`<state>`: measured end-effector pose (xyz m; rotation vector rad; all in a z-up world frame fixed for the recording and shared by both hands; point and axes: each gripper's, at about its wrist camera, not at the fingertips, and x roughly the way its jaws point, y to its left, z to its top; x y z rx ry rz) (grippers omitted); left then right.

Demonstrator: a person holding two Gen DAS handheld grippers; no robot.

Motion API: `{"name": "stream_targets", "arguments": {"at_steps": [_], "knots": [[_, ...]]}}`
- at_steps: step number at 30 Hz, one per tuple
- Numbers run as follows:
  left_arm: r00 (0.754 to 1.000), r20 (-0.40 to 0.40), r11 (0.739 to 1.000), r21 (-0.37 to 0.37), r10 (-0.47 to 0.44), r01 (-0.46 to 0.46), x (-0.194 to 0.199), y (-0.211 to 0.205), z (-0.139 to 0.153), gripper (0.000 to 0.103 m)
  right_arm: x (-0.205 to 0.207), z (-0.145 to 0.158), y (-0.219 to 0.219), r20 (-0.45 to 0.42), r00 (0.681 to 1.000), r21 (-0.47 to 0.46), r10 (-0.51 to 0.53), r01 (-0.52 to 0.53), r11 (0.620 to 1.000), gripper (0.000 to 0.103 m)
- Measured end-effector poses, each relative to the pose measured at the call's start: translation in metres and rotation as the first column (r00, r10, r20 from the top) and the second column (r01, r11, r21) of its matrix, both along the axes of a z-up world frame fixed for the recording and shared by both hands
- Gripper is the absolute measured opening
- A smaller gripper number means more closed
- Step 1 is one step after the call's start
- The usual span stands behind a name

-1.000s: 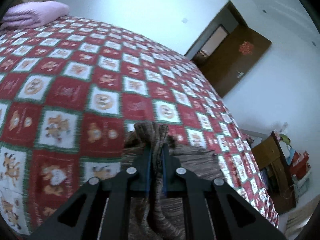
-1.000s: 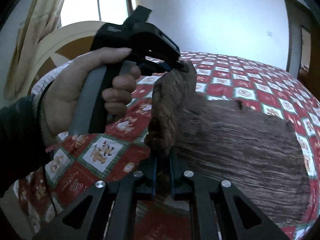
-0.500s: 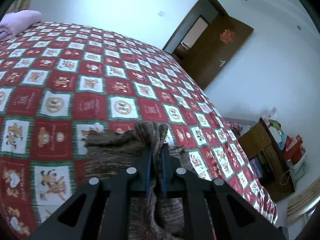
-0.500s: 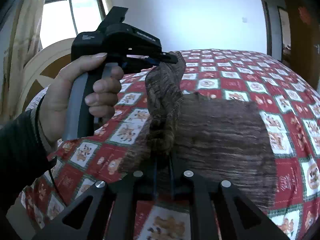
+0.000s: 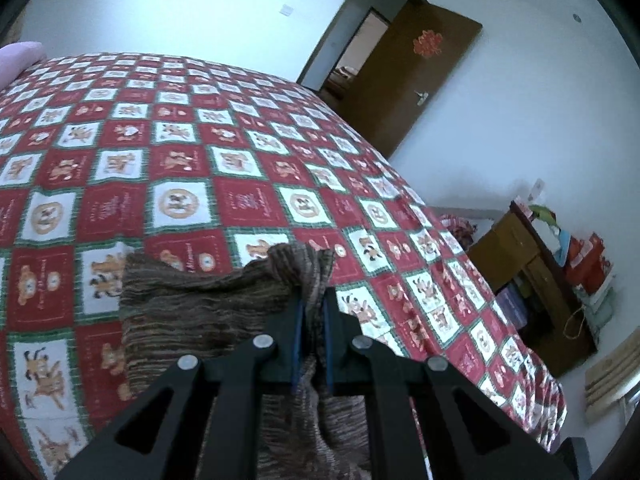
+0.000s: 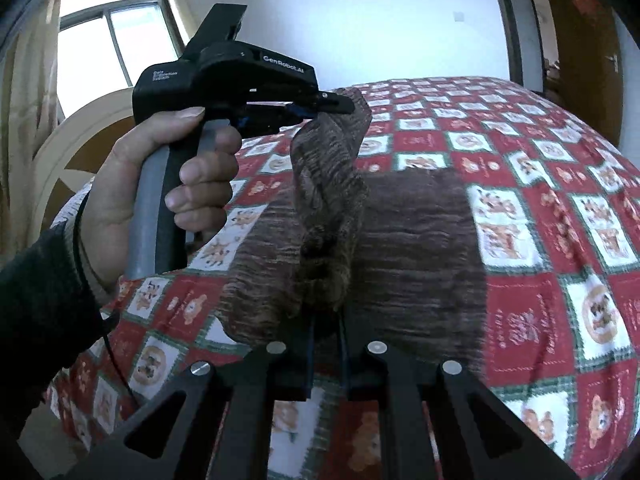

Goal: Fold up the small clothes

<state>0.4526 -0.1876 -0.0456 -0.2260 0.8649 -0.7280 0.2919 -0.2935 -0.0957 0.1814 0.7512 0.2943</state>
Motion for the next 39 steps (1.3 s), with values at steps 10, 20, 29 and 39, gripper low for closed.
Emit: {"name": "stream_targets", "arguments": {"at_steps": [10,20,29,39], "knots": [[0.999,-0.014,0.998,0.057,-0.036,0.037,0.0,-0.037,-0.018,0.008,-0.004,-0.018,-0.037,-0.061,0.995,0.035,-0.082,0.084,0.996,0.009],[0.998,0.034,0.989,0.143,-0.053,0.048,-0.015,-0.062,-0.032,0.026,-0.005,-0.044,-0.071,-0.143,0.976,0.105,-0.166,0.181,0.978,0.009],[0.979,0.204,0.953,0.295,0.006,-0.067,-0.066,0.022,-0.046,0.066,-0.017,-0.033,-0.086,-0.082,0.961,0.061,-0.264,0.269,0.961,0.054],[0.987,0.151,0.967,0.236,0.06,-0.095,-0.082,0.058,-0.084,0.078,0.079,-0.016,-0.05,-0.115,0.978,-0.027,-0.173,0.171,0.985,0.043]]}}
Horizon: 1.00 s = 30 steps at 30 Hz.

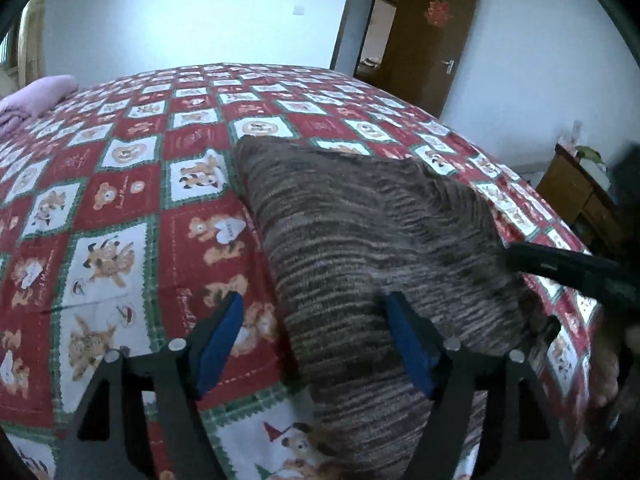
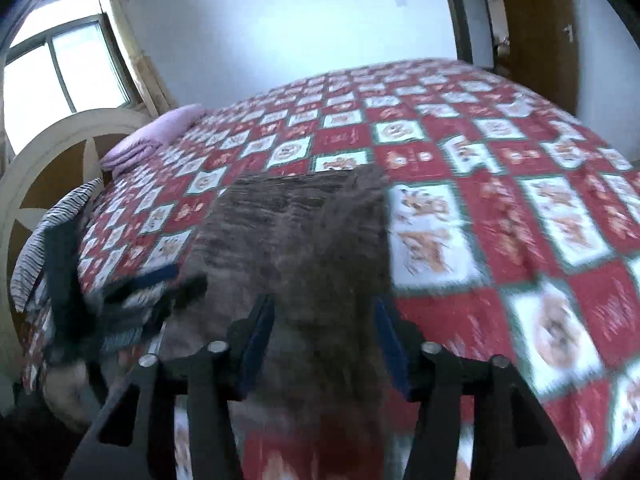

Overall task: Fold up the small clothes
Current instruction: 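Lower the folded sweater onto the quilt and open the left tool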

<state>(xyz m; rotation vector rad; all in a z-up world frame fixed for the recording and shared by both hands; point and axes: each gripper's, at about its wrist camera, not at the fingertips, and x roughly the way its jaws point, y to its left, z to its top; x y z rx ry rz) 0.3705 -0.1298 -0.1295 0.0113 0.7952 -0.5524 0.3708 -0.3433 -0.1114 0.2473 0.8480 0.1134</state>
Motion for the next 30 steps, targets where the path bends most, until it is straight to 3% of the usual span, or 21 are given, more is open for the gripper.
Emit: {"name": "stream_targets", "arguments": {"at_steps": [1,2,5,8,11,14,17,19,22,24,26,30], "knots": [[1.0,0.004,1.0,0.003,-0.001,0.001,-0.001,0.0,0.0,0.082,0.015,-0.01,-0.001,-0.044,0.999,0.024,0.011,-0.01,1.0,0.033],[1.0,0.006,1.0,0.005,-0.005,0.005,-0.004,0.0,-0.001,0.085,0.024,-0.016,-0.003,-0.072,0.997,0.037,0.002,0.001,0.999,0.009],[0.999,-0.002,0.999,0.023,-0.041,0.041,-0.011,-0.002,-0.005,0.101,0.022,-0.01,-0.007,-0.045,0.998,-0.045,-0.038,0.036,0.998,0.008],[0.996,-0.037,0.993,0.084,-0.081,0.084,-0.01,-0.015,-0.013,0.102,0.016,-0.015,-0.015,-0.057,0.995,-0.094,-0.082,0.076,0.993,0.008],[0.996,-0.055,0.992,0.107,-0.068,0.073,-0.009,-0.016,-0.016,0.103,0.021,-0.031,-0.017,-0.088,0.995,-0.111,-0.051,0.041,0.993,0.012],[0.993,-0.117,0.997,0.081,-0.008,0.018,-0.013,-0.003,-0.02,0.103,0.018,-0.015,-0.026,-0.096,0.989,-0.114,-0.117,0.106,0.988,0.049],[0.992,-0.125,0.998,0.057,0.026,-0.019,-0.025,0.006,-0.02,0.103,0.01,0.021,-0.013,0.043,0.994,-0.211,-0.099,0.106,0.972,0.049],[0.993,-0.112,0.997,0.068,0.037,-0.03,-0.032,0.006,-0.02,0.103,0.015,0.041,0.014,0.1,0.995,-0.289,0.005,0.024,0.957,0.049],[0.993,-0.11,0.997,0.067,0.035,-0.028,-0.033,0.005,-0.021,0.103,0.039,0.046,0.057,0.075,0.982,-0.325,0.175,-0.142,0.935,0.048],[0.992,-0.119,0.999,0.048,0.031,-0.025,-0.032,0.008,-0.021,0.103,0.059,0.04,0.085,0.045,0.965,-0.35,0.26,-0.228,0.909,0.035],[0.993,-0.117,0.999,0.04,0.029,-0.024,-0.032,0.009,-0.021,0.103,0.082,0.028,0.112,0.007,0.944,-0.349,0.329,-0.307,0.886,0.034],[0.993,-0.117,1.0,0.021,0.026,-0.024,-0.032,0.011,-0.021,0.103,0.119,-0.014,0.14,-0.113,0.931,-0.369,0.347,-0.363,0.856,0.028]]}}
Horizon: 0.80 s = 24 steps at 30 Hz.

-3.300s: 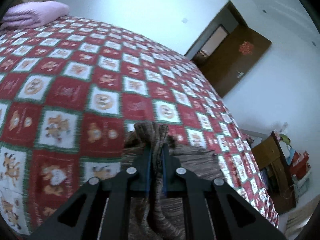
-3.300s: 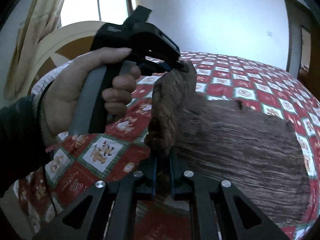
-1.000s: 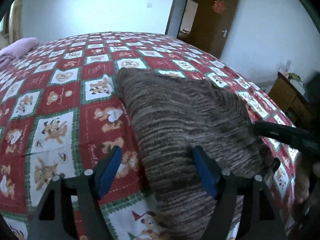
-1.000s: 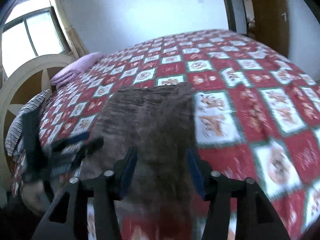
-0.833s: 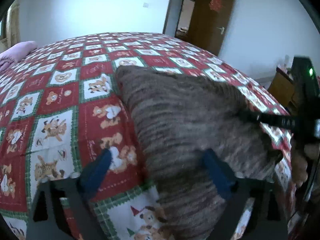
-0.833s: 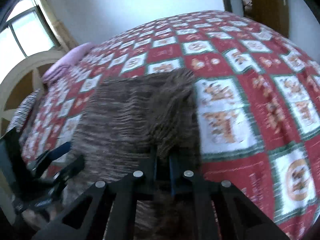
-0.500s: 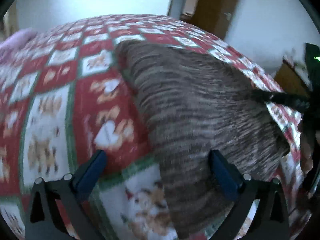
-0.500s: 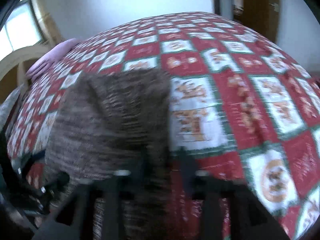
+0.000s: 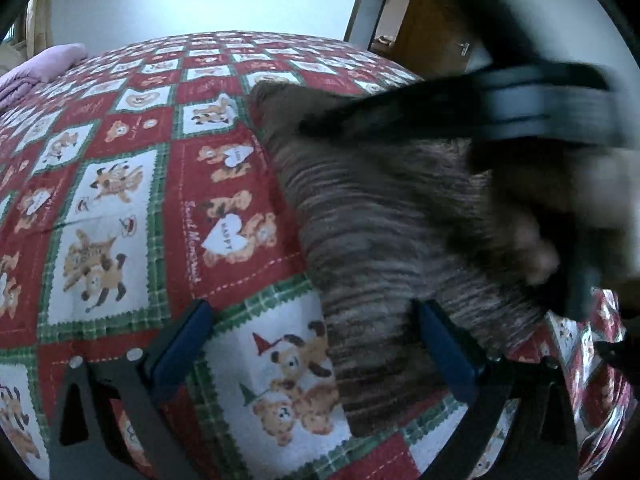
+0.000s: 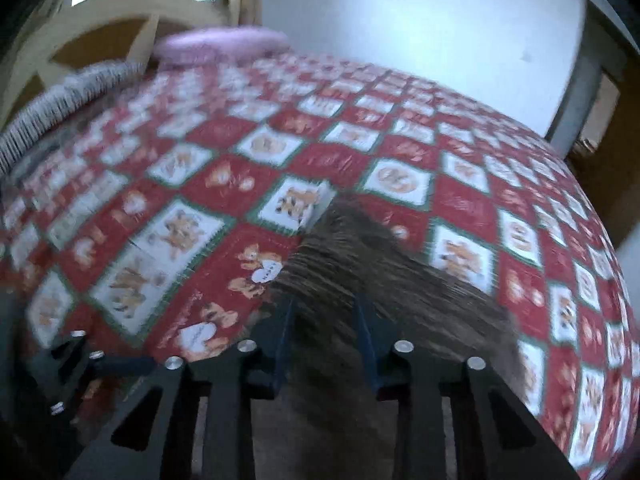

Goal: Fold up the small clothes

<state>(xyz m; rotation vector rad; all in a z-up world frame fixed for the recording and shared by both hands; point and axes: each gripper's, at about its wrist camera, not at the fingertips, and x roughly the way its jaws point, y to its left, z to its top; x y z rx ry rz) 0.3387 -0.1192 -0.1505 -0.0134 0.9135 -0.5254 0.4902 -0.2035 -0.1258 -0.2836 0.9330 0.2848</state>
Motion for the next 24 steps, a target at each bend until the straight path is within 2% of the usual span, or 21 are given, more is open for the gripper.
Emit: {"name": "stream_targets", "arguments": {"at_steps": [1,2,4,6,9,10,12,14,17,18,20,24], "knots": [[1.0,-0.002,1.0,-0.007,0.0,0.0,0.001,0.001,0.0,0.103,0.009,-0.011,-0.001,-0.041,0.999,0.042,-0.007,0.009,0.999,0.028],[1.0,-0.004,1.0,-0.014,-0.001,0.001,0.001,0.002,0.0,0.103,0.012,-0.011,-0.001,-0.025,1.0,0.072,-0.006,0.008,0.997,0.028],[1.0,-0.004,0.999,-0.037,-0.002,0.001,0.001,0.005,0.001,0.103,0.012,-0.01,0.0,-0.013,1.0,0.065,0.002,-0.002,0.998,0.028],[1.0,-0.009,0.995,-0.098,0.007,-0.008,0.002,0.014,0.004,0.103,0.003,-0.005,-0.005,-0.008,1.0,0.074,0.003,-0.003,0.997,0.028],[0.995,0.019,0.974,-0.206,0.1,-0.094,0.004,0.038,0.016,0.103,-0.024,0.013,-0.035,0.004,0.999,0.189,-0.038,0.036,0.981,0.028],[0.992,0.029,0.969,-0.219,0.126,-0.116,0.005,0.043,0.02,0.103,-0.038,0.019,-0.049,0.025,0.998,0.235,-0.055,0.047,0.971,0.028],[0.989,0.035,0.972,-0.192,0.142,-0.132,0.013,0.043,0.025,0.103,-0.065,0.026,-0.073,0.041,0.996,0.273,-0.076,0.062,0.96,0.028],[0.99,0.046,0.984,-0.12,0.135,-0.129,0.023,0.031,0.029,0.103,-0.087,0.023,-0.095,0.042,0.993,0.276,-0.106,0.09,0.957,0.028],[0.994,0.031,0.994,0.016,0.104,-0.105,0.04,0.007,0.022,0.103,-0.104,-0.006,-0.127,-0.037,0.986,0.25,-0.165,0.169,0.953,0.028],[0.996,0.004,0.995,0.03,0.093,-0.093,0.045,0.002,0.016,0.103,-0.108,-0.012,-0.133,-0.027,0.986,0.265,-0.165,0.167,0.95,0.028],[0.996,-0.024,0.996,0.004,0.086,-0.086,0.047,-0.001,0.006,0.103,-0.114,-0.015,-0.138,0.001,0.987,0.303,-0.16,0.152,0.941,0.028],[0.996,0.0,0.995,-0.027,0.094,-0.094,0.038,0.006,0.003,0.103,-0.12,-0.016,-0.137,0.027,0.985,0.303,-0.168,0.152,0.941,0.028]]}}
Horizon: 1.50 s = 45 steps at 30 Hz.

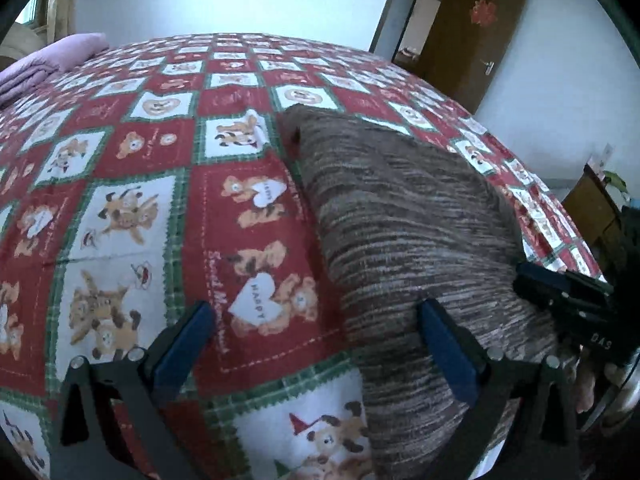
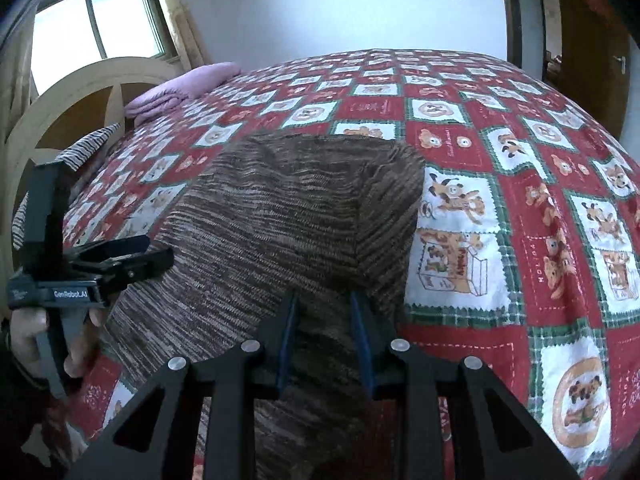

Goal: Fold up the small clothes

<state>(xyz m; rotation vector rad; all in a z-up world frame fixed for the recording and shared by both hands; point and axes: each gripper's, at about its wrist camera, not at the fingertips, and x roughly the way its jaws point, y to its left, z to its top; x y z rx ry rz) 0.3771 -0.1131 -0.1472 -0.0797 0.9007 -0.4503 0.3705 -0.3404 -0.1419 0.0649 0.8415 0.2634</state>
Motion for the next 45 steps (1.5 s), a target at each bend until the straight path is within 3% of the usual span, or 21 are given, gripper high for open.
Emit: {"name": "stream_targets", "arguments": {"at_steps": [3,7,12,15,19,22,26,28,31,34,37,40,42,45], "knots": [[1.0,0.012,1.0,-0.003,0.005,-0.005,-0.007,0.002,0.0,0.103,-0.01,-0.005,-0.007,0.042,0.999,0.035,-0.003,0.002,0.999,0.028],[1.0,0.024,1.0,0.029,0.005,-0.005,-0.005,-0.004,0.0,0.103,-0.009,0.001,-0.01,0.033,0.999,0.055,-0.014,0.012,0.998,0.028],[1.0,0.025,1.0,0.024,0.007,-0.008,-0.004,-0.002,-0.001,0.103,0.007,0.044,-0.008,0.121,0.992,0.113,-0.038,0.024,0.993,0.028],[1.0,0.026,1.0,0.021,0.008,-0.008,-0.004,-0.002,-0.001,0.103,0.036,0.042,0.005,0.067,0.998,0.078,-0.011,0.006,0.997,0.028],[1.0,0.026,1.0,0.021,0.005,-0.006,-0.004,-0.002,-0.001,0.103,0.064,0.008,0.011,-0.065,0.997,-0.02,-0.029,0.028,0.999,0.027],[0.999,0.032,1.0,0.028,0.004,-0.005,-0.005,-0.003,0.0,0.103,0.06,0.0,-0.002,-0.049,0.998,0.056,-0.041,0.043,0.997,0.027],[0.997,0.073,0.999,0.031,-0.011,0.009,-0.013,-0.006,0.007,0.103,0.05,-0.003,-0.006,-0.019,1.0,0.044,-0.023,0.024,0.999,0.026],[0.995,0.087,0.999,-0.009,-0.048,0.049,-0.019,-0.007,0.011,0.103,0.048,-0.004,-0.01,-0.014,0.999,0.068,-0.033,0.034,0.997,0.026],[0.995,0.063,0.997,-0.01,-0.071,0.072,-0.015,-0.011,0.008,0.103,0.042,-0.007,-0.019,-0.006,0.998,0.113,-0.057,0.058,0.992,0.026],[0.996,-0.011,0.995,-0.041,-0.089,0.088,-0.003,-0.011,0.0,0.103,0.04,-0.009,-0.028,-0.012,0.997,0.17,-0.074,0.075,0.983,0.026],[0.995,-0.009,0.994,-0.06,-0.097,0.096,-0.005,-0.01,-0.001,0.103,0.041,-0.001,-0.032,-0.012,0.997,0.192,-0.077,0.078,0.978,0.028],[0.995,-0.003,0.992,-0.069,-0.105,0.104,-0.007,-0.011,-0.001,0.103,0.044,0.007,-0.05,-0.005,0.99,0.279,-0.138,0.134,0.951,0.032],[0.994,0.002,0.991,-0.077,-0.111,0.111,-0.009,-0.011,-0.001,0.102,0.053,0.004,-0.061,-0.039,0.986,0.308,-0.161,0.165,0.937,0.042],[0.992,0.01,0.989,-0.077,-0.123,0.123,-0.012,-0.012,-0.001,0.097,0.075,-0.013,-0.071,-0.155,0.974,0.311,-0.164,0.206,0.928,0.043]]}}
